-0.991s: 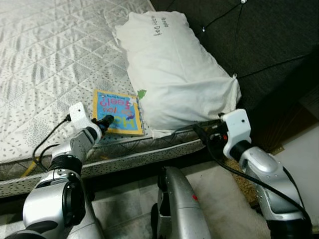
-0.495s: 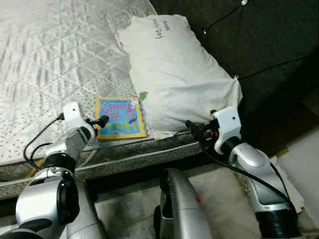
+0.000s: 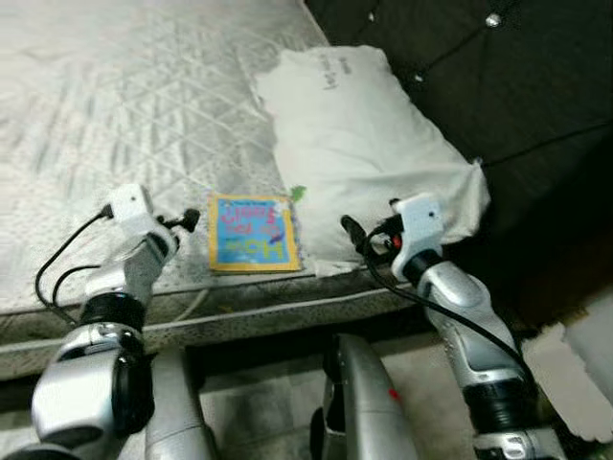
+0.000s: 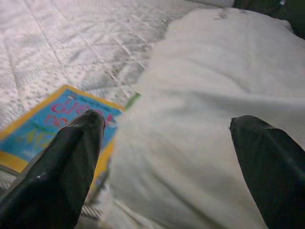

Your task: Clean up the room

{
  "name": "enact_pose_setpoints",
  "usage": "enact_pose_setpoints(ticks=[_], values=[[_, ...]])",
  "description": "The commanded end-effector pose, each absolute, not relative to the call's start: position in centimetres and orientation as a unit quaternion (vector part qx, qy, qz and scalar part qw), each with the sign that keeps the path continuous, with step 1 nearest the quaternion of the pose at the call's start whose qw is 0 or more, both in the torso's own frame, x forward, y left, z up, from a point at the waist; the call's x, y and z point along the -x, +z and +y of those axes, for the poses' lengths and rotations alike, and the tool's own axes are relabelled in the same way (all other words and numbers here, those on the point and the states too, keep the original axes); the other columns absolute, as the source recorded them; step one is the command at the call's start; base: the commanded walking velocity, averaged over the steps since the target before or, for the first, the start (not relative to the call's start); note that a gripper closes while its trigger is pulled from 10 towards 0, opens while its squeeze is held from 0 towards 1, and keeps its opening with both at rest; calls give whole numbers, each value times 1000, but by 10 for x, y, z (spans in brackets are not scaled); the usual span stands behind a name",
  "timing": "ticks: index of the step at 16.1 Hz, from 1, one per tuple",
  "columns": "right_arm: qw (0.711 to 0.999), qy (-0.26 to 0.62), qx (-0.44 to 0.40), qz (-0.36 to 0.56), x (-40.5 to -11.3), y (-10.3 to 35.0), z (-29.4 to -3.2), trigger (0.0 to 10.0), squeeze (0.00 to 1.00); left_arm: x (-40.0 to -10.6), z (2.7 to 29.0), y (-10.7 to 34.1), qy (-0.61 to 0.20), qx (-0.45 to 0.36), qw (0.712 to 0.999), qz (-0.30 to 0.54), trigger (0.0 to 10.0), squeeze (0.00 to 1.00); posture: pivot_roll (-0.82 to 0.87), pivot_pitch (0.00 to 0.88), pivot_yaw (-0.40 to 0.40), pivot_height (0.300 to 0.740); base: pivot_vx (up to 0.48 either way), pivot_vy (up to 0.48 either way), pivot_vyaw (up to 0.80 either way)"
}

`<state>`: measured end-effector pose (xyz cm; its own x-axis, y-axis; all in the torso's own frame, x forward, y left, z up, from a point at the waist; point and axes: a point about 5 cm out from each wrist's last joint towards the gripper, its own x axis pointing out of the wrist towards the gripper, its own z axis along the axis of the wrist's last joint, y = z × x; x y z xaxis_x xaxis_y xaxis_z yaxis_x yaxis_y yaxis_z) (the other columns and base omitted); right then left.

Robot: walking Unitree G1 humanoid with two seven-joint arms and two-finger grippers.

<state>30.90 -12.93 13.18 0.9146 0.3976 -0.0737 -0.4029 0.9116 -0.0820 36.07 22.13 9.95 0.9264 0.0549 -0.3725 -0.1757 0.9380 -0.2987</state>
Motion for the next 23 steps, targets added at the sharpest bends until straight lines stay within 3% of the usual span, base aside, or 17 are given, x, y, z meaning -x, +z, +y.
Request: enact_pose_setpoints(ticks=[1,6,7,8,9,10,14,17,20,23], values=[[977,206,50,26,-313,131,-125,10000,0,-356,220,101,81,153,971,162,10000,1000,-61,0,-99,542,0,0,0],[975,220,31,17,-328,130,-102,10000,0,-328,224,108,168,98,978,71,10000,1000,9,0,-95,542,0,0,0],[974,226,15,18,-333,127,-94,10000,0,-308,224,112,187,41,981,25,10000,784,35,0,-75,542,0,0,0],[974,225,7,21,-335,125,-91,10000,0,-298,223,115,184,2,983,-1,10000,322,41,0,-67,542,0,0,0],[974,225,3,22,-336,124,-89,10000,0,-292,222,116,181,-23,983,-16,10000,322,42,0,-65,542,0,0,0],[975,223,-6,25,-338,122,-88,10000,0,-282,219,117,177,-34,983,-27,10000,0,46,0,-58,542,0,0,0],[985,167,-3,34,-351,118,-88,10000,0,-247,207,113,150,-100,983,-45,10000,0,60,0,-43,542,0,0,0],[990,138,-7,-3,-345,119,-96,10000,0,-235,209,107,147,-105,982,-49,10000,0,60,0,-43,542,0,0,0],[988,155,0,9,-324,106,-116,10000,0,-229,196,106,101,-91,988,-72,10000,0,17,0,-27,542,0,0,0],[982,180,51,-2,-304,100,-129,10000,0,-221,187,98,62,-77,995,-33,10000,0,-11,0,-1,542,0,0,0]])
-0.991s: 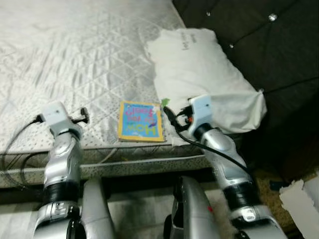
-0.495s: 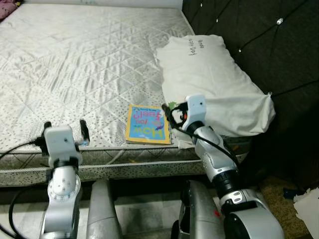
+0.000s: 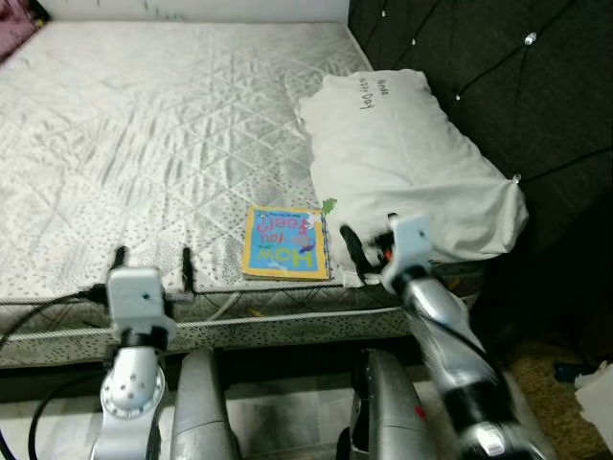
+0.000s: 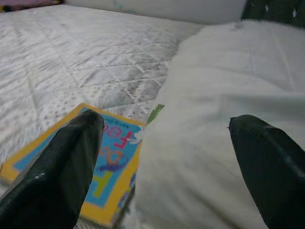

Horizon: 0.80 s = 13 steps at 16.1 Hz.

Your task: Clean up the room

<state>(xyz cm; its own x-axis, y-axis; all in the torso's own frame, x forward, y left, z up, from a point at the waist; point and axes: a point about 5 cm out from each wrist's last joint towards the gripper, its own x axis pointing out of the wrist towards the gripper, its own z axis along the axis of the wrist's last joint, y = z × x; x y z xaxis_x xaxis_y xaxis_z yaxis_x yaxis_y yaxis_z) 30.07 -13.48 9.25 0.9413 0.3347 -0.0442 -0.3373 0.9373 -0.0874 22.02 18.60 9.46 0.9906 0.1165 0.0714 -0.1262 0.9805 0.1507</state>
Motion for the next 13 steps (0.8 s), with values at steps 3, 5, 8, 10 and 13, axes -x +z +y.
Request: enact_pose_setpoints(ticks=[3,5,8,10,13], values=[[985,160,69,5,-283,92,-150,10000,0,-211,184,98,26,-61,997,-35,10000,0,-6,0,-24,542,0,0,0],[994,101,51,-8,-288,98,-148,10000,0,-208,183,102,35,-54,997,-53,10000,0,3,0,-59,542,0,0,0],[995,103,4,18,-287,95,-129,10000,0,-205,186,109,47,-20,997,-50,10000,0,-6,0,-23,542,0,0,0],[996,79,-22,32,-287,94,-136,10000,0,-204,182,104,41,-5,999,-35,10000,0,-36,0,14,542,0,0,0],[997,73,-26,23,-286,101,-136,10000,0,-209,173,106,30,0,999,-38,10000,0,-65,0,31,542,0,0,0]])
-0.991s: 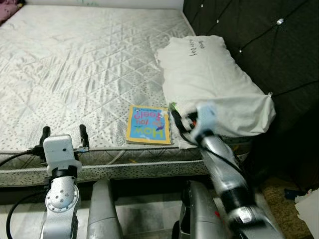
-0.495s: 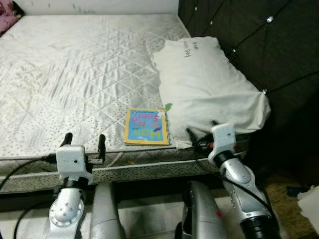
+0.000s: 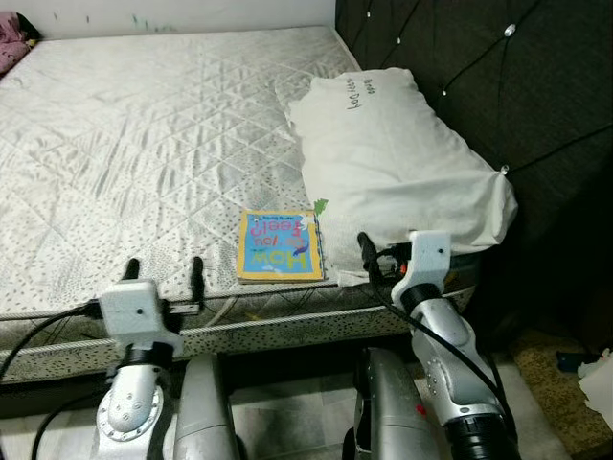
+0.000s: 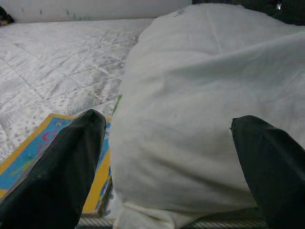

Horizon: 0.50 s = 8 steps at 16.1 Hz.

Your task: Clean up the room

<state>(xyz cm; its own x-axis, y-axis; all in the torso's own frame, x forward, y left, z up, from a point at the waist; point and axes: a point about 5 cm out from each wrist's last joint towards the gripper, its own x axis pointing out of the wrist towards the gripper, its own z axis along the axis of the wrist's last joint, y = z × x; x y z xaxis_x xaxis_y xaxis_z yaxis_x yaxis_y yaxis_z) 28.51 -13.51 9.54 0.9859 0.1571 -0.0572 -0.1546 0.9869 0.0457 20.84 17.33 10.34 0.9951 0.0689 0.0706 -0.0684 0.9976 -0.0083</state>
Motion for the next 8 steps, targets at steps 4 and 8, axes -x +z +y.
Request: enact_pose_setpoints(ticks=[4,8], values=[[992,118,-39,6,-295,113,-118,10000,0,-214,173,111,41,11,998,-41,10000,0,-42,0,8,542,0,0,0],[991,129,-45,9,-296,114,-114,10000,0,-212,173,110,49,15,998,-36,10000,0,-30,0,1,582,0,0,-117]])
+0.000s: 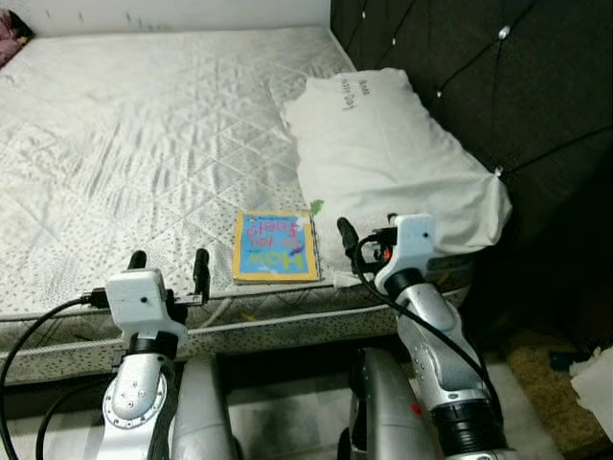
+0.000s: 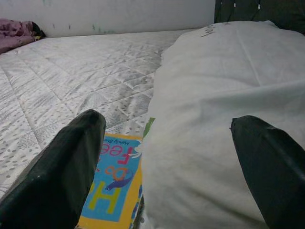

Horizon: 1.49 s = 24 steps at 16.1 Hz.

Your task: Clean up the room

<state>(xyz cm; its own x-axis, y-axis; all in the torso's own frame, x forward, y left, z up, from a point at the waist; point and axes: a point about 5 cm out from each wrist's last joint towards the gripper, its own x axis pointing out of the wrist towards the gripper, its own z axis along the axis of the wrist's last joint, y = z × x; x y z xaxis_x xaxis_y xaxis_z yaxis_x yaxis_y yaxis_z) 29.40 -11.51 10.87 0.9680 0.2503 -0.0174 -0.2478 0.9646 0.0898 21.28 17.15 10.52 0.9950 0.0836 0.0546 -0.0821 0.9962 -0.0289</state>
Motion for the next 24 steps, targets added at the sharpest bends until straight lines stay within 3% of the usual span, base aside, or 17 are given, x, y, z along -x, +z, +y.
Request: enact_pose_setpoints(ticks=[1,15,24], values=[[990,130,-46,10,-297,114,-114,10000,0,-212,173,110,48,16,998,-35,10000,0,-30,0,1,591,0,0,0],[990,132,-55,17,-306,111,-108,10000,0,-222,178,109,66,-34,997,-22,10000,0,-16,0,-15,740,0,0,0],[990,118,-66,29,-312,106,-110,10000,0,-231,169,106,38,-9,999,-6,10000,0,-15,0,-20,740,0,0,0]])
